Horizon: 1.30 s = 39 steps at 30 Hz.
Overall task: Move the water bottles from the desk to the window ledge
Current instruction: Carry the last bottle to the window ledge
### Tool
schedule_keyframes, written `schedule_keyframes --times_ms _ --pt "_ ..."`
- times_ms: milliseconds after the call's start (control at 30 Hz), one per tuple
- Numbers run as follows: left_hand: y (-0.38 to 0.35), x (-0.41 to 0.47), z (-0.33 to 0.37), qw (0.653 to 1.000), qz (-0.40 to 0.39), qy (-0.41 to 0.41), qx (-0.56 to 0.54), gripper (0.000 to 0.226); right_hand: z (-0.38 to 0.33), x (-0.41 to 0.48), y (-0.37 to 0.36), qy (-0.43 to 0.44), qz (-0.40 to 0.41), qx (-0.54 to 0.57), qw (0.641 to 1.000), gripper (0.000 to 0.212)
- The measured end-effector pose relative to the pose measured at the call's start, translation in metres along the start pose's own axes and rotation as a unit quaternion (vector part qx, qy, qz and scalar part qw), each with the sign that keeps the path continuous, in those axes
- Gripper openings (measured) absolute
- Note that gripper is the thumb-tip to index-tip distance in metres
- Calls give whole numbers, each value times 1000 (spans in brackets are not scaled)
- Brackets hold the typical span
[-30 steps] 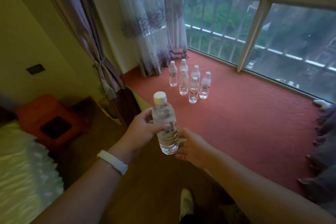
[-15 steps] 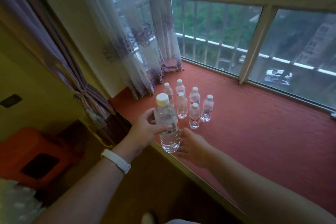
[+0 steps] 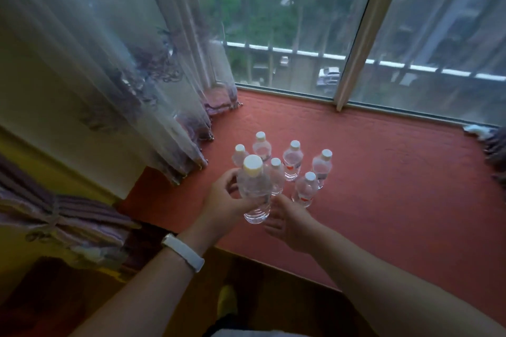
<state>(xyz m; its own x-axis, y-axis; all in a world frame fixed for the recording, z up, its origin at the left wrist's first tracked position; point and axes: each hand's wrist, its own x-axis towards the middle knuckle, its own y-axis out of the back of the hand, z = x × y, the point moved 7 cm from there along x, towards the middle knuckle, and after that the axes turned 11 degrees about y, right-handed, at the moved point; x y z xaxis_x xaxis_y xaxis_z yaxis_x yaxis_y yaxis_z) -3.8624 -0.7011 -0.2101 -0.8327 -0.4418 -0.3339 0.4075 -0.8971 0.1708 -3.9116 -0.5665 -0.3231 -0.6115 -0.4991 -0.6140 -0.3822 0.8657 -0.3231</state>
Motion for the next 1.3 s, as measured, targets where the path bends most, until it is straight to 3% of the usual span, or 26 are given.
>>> schedule_keyframes --times_ms 200,467,767,1133,1300 --pt "42 66 -18 998 -67 15 -6 54 -5 40 -41 4 83 34 996 23" --pt "39 116 -50 992 -117 37 -5 59 15 89 -34 -15 155 63 986 17" --pt "16 170 -121 990 -120 57 42 59 62 166 -1 -51 154 79 984 16" --pt "-7 207 -201 988 -103 62 95 61 116 228 31 -72 167 83 980 39" --pt "-9 209 -211 989 -101 50 97 59 124 233 32 -73 153 86 982 23"
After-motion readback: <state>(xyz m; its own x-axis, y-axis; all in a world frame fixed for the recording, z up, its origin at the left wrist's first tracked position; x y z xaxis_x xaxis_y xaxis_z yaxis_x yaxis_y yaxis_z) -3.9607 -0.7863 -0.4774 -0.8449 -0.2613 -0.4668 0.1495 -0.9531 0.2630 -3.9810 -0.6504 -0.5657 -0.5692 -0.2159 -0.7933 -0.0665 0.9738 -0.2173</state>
